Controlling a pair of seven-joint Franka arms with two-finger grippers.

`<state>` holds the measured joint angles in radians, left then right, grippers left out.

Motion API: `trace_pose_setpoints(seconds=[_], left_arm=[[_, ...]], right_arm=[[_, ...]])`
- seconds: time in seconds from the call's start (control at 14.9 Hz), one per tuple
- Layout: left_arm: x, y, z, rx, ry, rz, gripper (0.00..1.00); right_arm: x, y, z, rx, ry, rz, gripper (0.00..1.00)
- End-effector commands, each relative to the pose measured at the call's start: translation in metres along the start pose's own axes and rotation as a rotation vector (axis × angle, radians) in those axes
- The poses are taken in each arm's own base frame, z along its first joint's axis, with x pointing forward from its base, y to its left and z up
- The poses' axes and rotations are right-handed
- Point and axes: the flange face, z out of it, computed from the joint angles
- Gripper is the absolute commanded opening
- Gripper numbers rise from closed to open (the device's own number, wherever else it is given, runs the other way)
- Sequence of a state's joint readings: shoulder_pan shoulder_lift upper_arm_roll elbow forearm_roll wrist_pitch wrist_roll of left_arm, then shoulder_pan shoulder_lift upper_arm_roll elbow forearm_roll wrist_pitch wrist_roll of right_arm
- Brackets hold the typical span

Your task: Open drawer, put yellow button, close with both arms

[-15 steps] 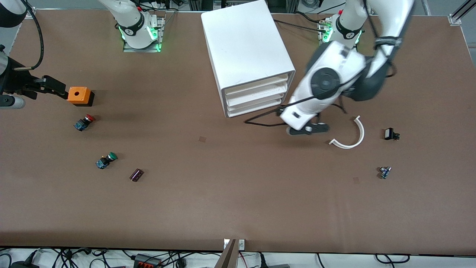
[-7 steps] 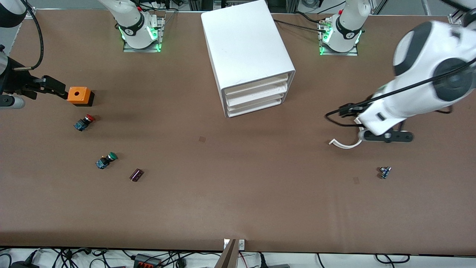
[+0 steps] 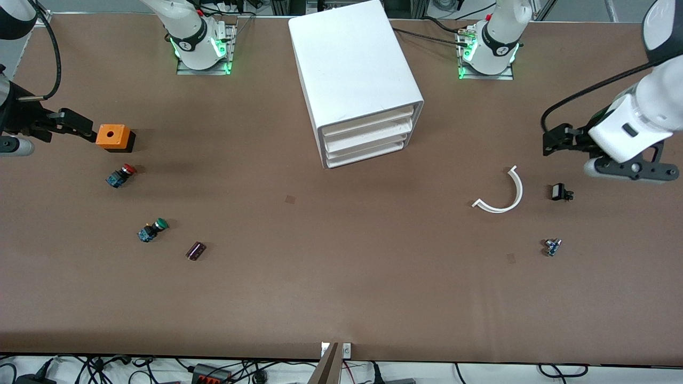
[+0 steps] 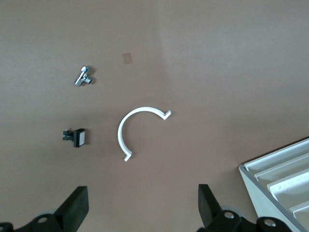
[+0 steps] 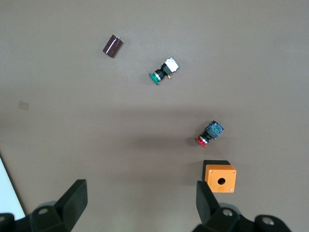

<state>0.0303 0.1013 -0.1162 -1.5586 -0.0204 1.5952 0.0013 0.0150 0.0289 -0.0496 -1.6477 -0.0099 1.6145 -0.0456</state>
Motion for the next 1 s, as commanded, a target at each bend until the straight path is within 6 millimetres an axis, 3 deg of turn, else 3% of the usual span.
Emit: trace_pose_setpoints(seconds=[0.0, 0.4, 0.94], left_arm=[[-0.0298, -0.0109, 0.0046, -0.017, 0.11, 0.004, 1.0], [-0.033, -0.0192, 0.0058, -0.013, 0.109, 0.015, 1.0], [-0.0368, -0.0136, 0.0013, -0.003, 0.078, 0.033, 1.0]], right_arm=[[-0.008, 0.0027, -0.0031, -0.014, 0.012, -0.013, 1.0], [-0.005, 0.0014, 0.0003, -0.026, 0.012, -0.02, 1.0], [-0.0021, 0.0006, -0.0012, -0.028, 0.041, -0.026, 1.0]])
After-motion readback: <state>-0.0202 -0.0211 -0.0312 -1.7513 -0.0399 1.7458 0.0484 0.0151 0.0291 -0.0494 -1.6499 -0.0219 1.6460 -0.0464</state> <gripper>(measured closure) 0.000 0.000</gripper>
